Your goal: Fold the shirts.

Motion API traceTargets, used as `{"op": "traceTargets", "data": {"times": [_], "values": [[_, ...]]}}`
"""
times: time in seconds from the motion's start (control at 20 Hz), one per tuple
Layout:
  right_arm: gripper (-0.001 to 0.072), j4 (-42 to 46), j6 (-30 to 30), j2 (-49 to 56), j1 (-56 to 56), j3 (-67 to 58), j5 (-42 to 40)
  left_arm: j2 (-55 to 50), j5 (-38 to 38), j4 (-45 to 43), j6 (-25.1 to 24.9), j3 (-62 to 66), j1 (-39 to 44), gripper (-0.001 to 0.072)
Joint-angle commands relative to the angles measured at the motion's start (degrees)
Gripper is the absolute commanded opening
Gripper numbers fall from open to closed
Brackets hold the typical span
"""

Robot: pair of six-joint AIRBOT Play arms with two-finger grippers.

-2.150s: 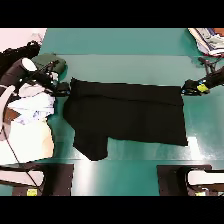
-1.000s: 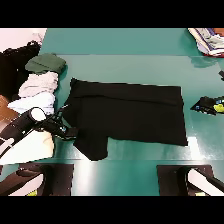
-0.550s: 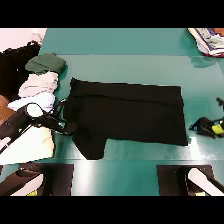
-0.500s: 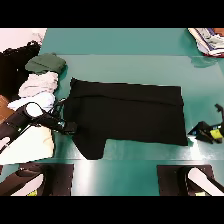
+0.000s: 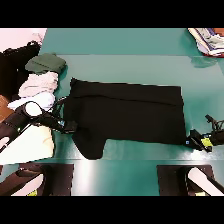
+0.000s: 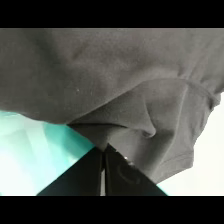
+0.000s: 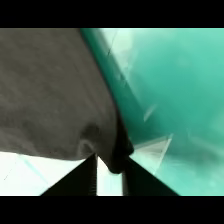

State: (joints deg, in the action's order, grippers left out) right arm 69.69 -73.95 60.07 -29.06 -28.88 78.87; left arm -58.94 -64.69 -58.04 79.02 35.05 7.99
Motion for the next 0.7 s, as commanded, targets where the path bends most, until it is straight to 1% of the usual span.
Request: {"op": "traceTargets", "data": {"times": [0.0, 0.1, 0.25, 0.35, 0.5, 0.65], "values": [[0.0061, 0.35, 0.04, 0.0, 3.02, -1.57, -2.19, 0.07, -1.81, -0.72, 0.02, 0.09, 0.0, 0.0025], [0.0015, 0.37, 0.04, 0.0, 4.24, -4.07, -0.74, 0.7, -3.3, -3.26, 1.2, 0.57, 0.0, 0.0023], [0.0015, 0.96, 0.09, -0.5, 5.88, -8.48, 4.2, 7.93, -4.68, -8.37, 6.4, 0.55, 0.0, 0.0023], [0.0015, 1.01, 0.09, -2.84, 7.04, -10.6, 5.79, 13.7, -10.14, -9.01, 8.61, 0.55, 0.02, 0.0023], [0.0014, 1.07, 0.07, -10.01, 7.58, -12.72, 8.17, 22.53, -18.97, -9.01, 12.55, 0.55, 0.0, 0.0023], [0.0014, 3.48, -0.39, -16.35, 7.65, -15.28, 13.9, 30.21, -27.96, -7.89, 17.81, 0.81, 0.0, 0.0023]]}}
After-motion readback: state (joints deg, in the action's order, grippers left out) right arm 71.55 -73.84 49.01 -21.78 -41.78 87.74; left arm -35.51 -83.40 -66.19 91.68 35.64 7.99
